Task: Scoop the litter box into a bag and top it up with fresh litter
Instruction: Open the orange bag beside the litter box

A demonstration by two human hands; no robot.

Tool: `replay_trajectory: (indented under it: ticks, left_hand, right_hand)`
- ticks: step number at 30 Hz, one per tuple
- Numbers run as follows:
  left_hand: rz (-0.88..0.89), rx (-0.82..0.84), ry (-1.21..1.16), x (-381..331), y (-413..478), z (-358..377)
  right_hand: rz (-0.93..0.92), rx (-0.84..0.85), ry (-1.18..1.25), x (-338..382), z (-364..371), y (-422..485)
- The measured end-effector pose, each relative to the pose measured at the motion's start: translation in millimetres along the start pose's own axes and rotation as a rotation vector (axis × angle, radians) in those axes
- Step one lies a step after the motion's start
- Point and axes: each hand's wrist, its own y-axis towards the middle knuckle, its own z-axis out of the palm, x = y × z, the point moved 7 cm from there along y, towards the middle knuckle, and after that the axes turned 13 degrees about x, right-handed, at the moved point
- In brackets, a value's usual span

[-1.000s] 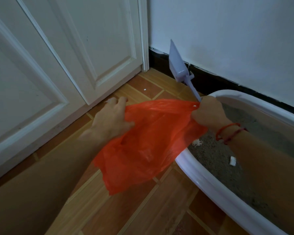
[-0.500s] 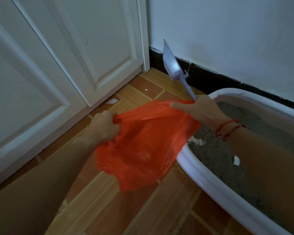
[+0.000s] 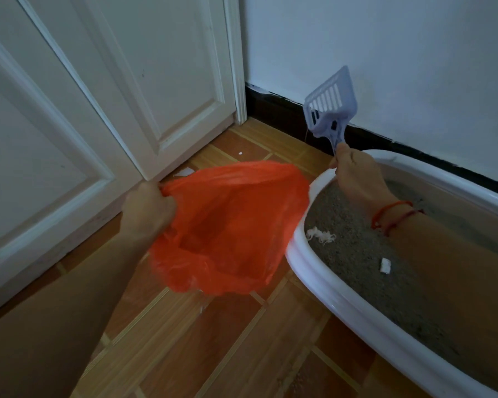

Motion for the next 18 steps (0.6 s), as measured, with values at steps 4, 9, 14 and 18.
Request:
replay_trajectory:
  ticks: [4, 9, 14, 18]
  left_hand:
    - [-0.031, -0.074, 0.003, 5.1, -6.6, -13.4]
    - [0.007, 0.042, 0.123, -8.5, -16.5, 17.1]
    - [0.093, 0.072, 0.09, -32.3, -18.1, 45.4]
    - [0.217, 0.102, 0.008, -57.1, -24.0, 55.0]
  right_hand:
    - [0.035, 0.027, -0.079, -10.1, -5.9, -4.5]
    - [0.056, 0.084, -0.102, -22.1, -2.0, -6.9]
    - [0.07, 0.03, -0.143, -30.5, -9.9, -9.7]
    - [0.058, 0.035, -0.14, -38.2, -17.0, -15.0]
